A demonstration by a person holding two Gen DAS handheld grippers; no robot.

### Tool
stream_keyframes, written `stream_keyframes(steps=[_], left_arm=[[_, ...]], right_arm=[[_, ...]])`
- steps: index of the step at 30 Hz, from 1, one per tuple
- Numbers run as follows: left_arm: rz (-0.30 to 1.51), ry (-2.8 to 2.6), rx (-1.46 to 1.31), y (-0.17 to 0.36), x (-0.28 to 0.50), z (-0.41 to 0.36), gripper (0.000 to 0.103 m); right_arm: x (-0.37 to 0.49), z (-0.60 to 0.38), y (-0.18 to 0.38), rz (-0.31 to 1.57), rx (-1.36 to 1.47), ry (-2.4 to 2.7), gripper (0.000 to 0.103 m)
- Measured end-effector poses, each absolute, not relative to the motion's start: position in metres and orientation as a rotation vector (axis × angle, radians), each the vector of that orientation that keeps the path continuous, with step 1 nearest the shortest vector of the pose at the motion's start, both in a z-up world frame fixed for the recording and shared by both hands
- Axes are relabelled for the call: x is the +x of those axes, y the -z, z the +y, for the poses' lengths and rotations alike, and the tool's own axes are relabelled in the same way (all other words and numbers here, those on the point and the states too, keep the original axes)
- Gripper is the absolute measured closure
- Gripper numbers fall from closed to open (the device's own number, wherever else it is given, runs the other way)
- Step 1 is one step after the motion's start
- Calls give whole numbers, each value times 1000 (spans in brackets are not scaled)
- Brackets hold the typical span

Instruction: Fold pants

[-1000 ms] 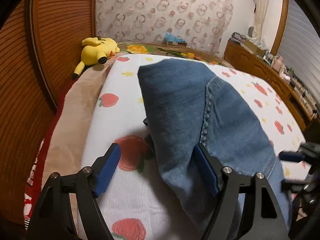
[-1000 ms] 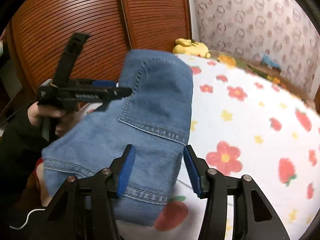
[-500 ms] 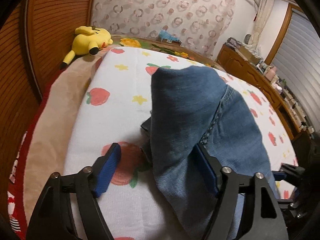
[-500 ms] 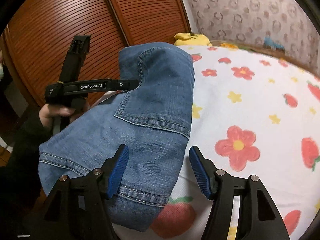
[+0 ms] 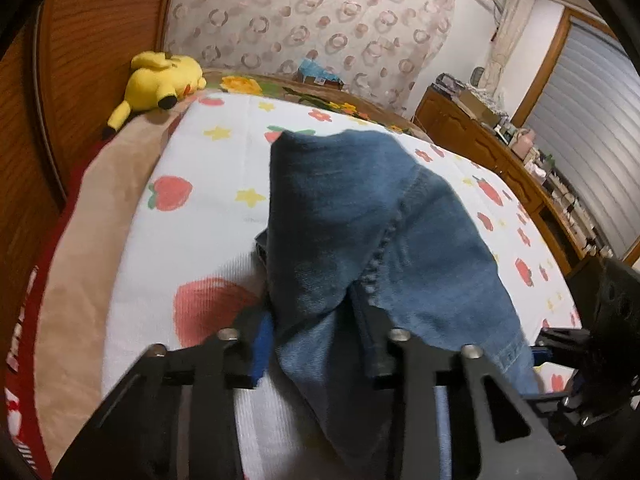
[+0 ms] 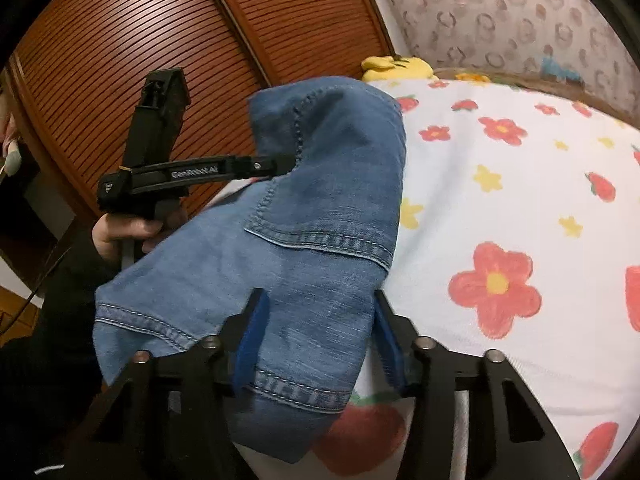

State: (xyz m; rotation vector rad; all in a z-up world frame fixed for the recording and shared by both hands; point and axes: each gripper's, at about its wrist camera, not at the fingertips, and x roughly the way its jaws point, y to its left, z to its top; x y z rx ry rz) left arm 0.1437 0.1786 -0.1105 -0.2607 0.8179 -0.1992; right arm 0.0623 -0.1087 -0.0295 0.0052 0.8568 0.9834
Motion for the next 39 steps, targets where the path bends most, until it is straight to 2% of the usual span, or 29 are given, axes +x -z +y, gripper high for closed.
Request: stream_keyframes(steps=[2, 6, 22, 30, 34, 39], left_arm=[[804, 202, -252, 104, 139, 178, 83], [762, 201, -269, 88, 131, 185, 85], [566, 129, -343, 7, 152, 267, 87], [532, 65, -272, -42, 204, 305, 87], [598, 60, -219, -28, 255, 305, 87], [742, 99, -169, 31, 324, 282, 87]], right_arm=[[59, -108, 23, 824, -18, -982, 74], [56, -106, 5, 759, -40, -1003, 79], [101, -6, -83, 537, -227, -1161, 82], [155, 37, -110, 470, -168, -1208, 82], [191, 41, -81, 511, -134, -1163, 82], [236, 33, -21, 638, -134, -1035, 80]])
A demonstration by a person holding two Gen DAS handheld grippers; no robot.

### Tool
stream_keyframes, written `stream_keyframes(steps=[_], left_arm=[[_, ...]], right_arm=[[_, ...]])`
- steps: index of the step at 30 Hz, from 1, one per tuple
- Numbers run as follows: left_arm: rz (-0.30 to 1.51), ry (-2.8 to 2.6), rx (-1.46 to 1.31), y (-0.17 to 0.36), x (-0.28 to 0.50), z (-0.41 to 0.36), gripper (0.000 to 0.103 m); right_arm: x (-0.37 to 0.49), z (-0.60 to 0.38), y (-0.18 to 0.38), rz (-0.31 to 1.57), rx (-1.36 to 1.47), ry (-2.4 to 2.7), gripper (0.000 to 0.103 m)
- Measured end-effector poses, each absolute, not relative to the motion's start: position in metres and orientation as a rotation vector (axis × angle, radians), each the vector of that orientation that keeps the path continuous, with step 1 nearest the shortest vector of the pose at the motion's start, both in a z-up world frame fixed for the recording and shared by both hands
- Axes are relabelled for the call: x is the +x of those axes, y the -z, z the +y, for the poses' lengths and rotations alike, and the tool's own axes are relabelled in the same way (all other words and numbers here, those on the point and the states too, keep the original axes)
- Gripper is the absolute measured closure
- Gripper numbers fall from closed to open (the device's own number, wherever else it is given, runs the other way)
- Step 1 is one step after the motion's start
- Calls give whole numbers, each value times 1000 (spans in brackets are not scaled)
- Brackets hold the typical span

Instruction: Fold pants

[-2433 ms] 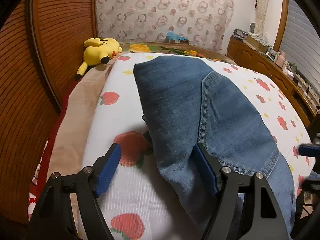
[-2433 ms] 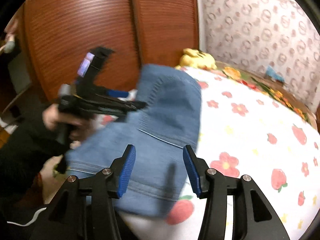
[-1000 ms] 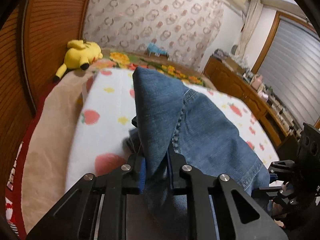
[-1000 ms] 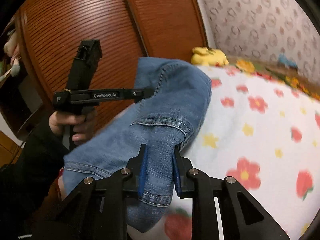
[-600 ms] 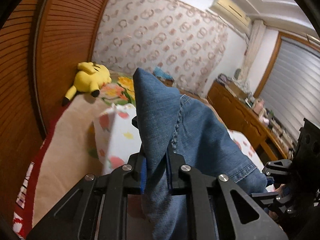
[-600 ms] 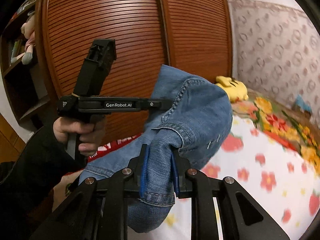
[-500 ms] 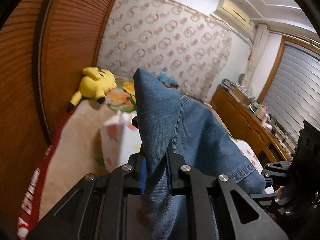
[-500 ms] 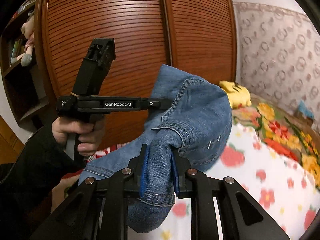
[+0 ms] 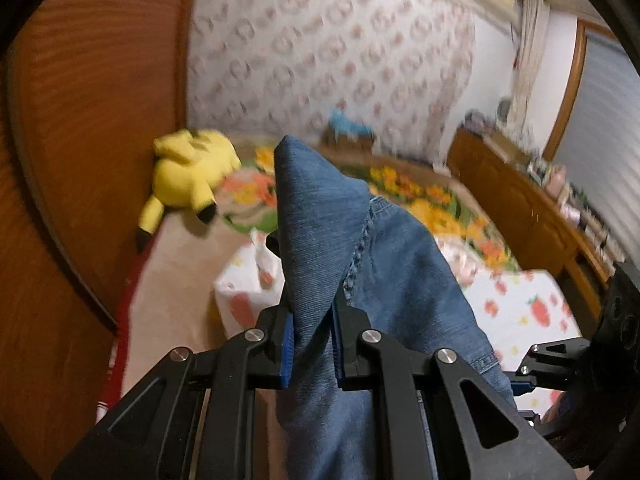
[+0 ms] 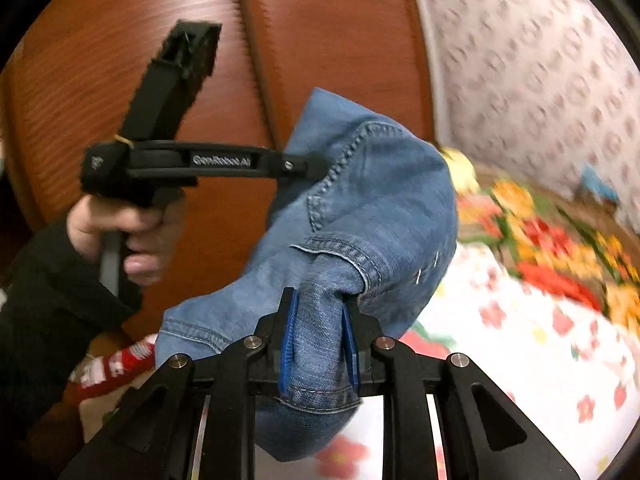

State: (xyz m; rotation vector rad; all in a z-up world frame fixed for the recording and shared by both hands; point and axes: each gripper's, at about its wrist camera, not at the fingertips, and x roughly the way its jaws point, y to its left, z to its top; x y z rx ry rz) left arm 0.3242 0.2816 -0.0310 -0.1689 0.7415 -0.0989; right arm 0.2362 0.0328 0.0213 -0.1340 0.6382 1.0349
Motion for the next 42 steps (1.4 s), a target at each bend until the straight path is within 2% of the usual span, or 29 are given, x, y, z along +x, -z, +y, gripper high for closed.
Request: stream_keyframes(steps=[5, 7, 10, 11, 12, 18, 29, 37, 38, 42], left_arm=[[826, 107, -143, 69, 352, 258, 85], [834, 97, -143, 69, 352, 257, 77], [836, 76, -110, 64, 342, 251, 67], [831, 73, -101, 62, 337, 250, 57], [824, 70, -94, 61, 330, 249, 54], [787, 67, -65, 57, 287, 236, 54], [871, 29, -64, 96, 238, 219, 54], [828, 0, -100, 88, 223, 214, 53], [819, -1, -92, 84, 221, 212, 52], [771, -2, -82, 72, 210, 205, 31]], right_arm=[[248, 16, 7, 736, -172, -944, 70], [256, 13, 8, 779, -167, -946, 66], [260, 9, 2, 801, -157, -940, 66], [266, 10, -3, 784, -159, -938, 66], [267, 8, -8, 758, -163, -933, 65], [294, 10, -21, 646, -174, -954, 65], [340, 52, 30, 808, -256, -878, 65], [317, 31, 13, 747, -185, -857, 65], [308, 25, 7, 735, -170, -857, 65], [287, 1, -2, 687, -135, -846, 65]])
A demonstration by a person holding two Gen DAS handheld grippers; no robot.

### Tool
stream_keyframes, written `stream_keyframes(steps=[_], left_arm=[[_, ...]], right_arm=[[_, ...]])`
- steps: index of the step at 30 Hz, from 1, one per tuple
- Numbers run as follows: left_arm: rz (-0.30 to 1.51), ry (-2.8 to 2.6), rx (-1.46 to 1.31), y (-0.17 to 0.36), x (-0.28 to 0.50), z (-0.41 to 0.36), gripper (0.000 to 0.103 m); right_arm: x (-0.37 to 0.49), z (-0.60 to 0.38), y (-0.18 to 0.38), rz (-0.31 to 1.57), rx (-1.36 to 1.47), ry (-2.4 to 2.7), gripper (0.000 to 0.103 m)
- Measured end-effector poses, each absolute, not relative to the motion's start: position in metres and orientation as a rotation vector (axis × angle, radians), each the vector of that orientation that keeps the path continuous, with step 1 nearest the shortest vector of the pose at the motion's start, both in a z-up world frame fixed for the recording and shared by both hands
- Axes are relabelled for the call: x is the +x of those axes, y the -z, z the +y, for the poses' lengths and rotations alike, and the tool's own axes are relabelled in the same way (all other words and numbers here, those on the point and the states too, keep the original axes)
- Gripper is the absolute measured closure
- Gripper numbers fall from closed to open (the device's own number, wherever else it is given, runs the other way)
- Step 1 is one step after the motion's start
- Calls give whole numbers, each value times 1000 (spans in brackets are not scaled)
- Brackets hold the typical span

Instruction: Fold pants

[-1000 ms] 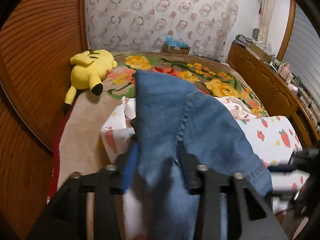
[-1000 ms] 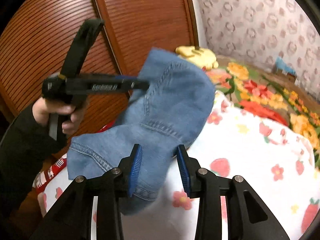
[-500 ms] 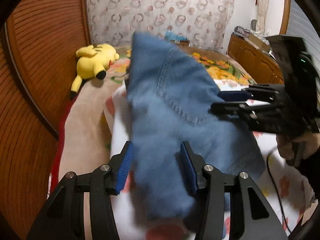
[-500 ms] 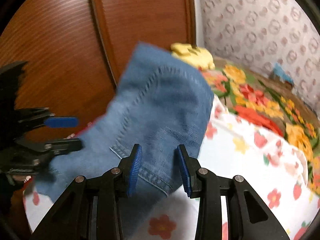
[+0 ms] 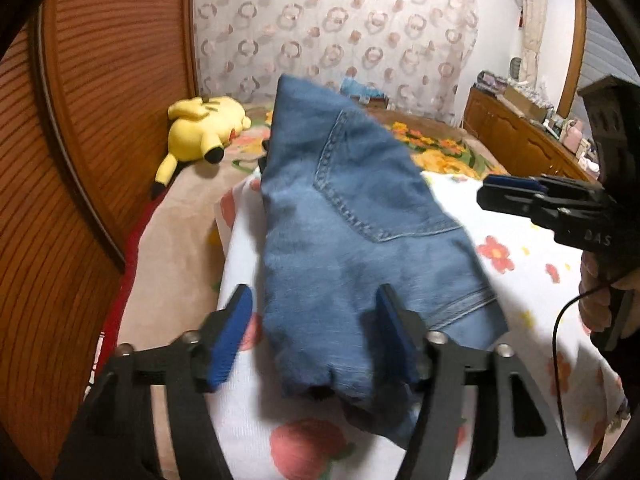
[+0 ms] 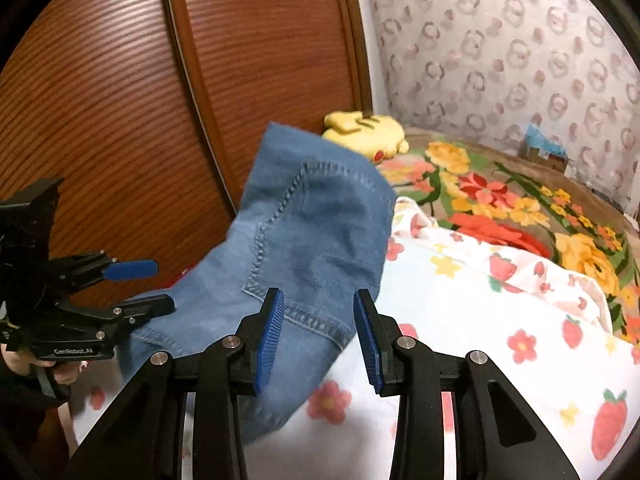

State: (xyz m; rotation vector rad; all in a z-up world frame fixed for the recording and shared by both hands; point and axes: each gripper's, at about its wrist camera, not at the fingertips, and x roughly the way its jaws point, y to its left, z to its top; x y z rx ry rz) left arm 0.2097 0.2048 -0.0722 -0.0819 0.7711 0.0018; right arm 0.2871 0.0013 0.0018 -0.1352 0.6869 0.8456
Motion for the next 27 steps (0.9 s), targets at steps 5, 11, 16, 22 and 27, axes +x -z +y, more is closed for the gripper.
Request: stream_keyframes(steps=[5, 11, 16, 22, 27], left_arm=[[693, 12, -66, 50, 194, 188, 19], [608, 47, -29, 23, 176, 155, 16], [556, 65, -10, 7, 157, 127, 16], [514, 106, 12, -8, 134, 93, 16], [483, 124, 19, -20, 115, 69, 16]], right_arm=[[260, -27, -10, 630, -113, -818, 65], [223, -53, -13, 562, -105, -762, 65], [187, -77, -19, 510, -93, -715, 59], [158, -108, -21, 461, -66, -652, 51], [140, -128, -21, 434, -56, -595, 48]])
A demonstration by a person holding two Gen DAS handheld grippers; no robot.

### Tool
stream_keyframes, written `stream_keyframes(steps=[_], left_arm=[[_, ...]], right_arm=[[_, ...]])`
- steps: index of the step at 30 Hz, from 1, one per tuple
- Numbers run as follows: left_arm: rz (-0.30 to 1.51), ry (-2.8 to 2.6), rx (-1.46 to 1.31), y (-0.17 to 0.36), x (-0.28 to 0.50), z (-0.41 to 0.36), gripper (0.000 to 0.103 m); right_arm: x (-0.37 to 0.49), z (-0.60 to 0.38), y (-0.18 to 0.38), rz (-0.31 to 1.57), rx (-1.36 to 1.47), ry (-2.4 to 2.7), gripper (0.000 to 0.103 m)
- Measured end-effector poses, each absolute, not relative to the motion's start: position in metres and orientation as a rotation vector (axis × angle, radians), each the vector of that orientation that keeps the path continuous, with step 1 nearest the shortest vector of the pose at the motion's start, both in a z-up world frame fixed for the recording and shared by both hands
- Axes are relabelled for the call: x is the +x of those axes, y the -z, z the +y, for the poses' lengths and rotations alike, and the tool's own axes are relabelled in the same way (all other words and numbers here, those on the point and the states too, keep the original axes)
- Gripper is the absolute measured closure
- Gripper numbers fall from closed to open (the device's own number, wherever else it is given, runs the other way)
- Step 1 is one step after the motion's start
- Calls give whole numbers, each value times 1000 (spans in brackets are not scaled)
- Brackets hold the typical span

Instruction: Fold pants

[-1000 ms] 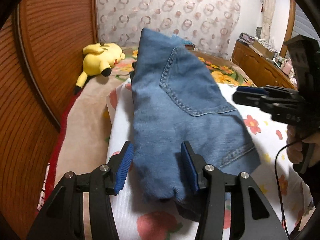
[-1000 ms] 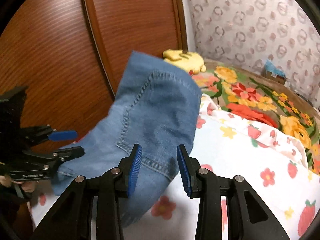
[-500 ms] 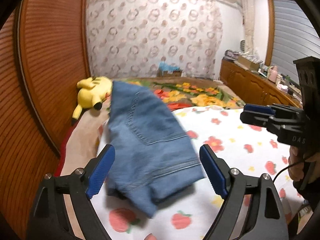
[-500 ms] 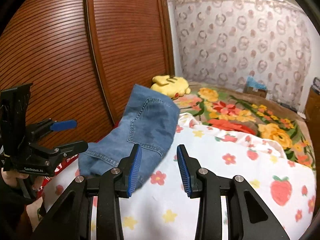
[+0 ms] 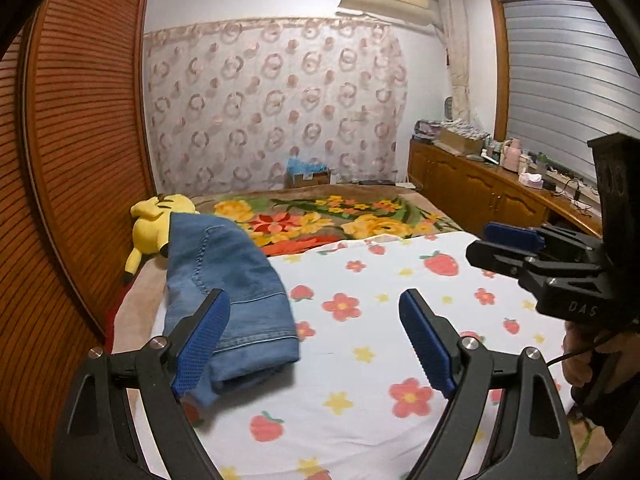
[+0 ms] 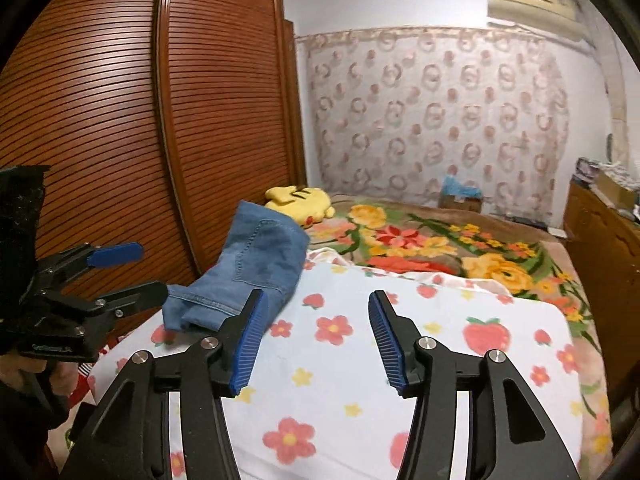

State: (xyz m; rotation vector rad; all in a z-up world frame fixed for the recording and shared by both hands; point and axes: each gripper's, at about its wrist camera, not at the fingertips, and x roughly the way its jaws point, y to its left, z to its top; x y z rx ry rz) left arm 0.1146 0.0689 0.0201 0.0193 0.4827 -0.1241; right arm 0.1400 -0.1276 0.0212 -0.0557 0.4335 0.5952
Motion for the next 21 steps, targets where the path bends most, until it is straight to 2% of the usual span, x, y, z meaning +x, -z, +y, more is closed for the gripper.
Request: stream_keyframes(steps=[6, 21], left_arm=[[461, 109, 6, -28, 96, 52, 16], [422, 90, 15, -29, 61, 20, 16]], right_arm=[[118, -146, -22, 417, -50, -521, 40], [61, -183, -31, 363, -8, -348, 39]])
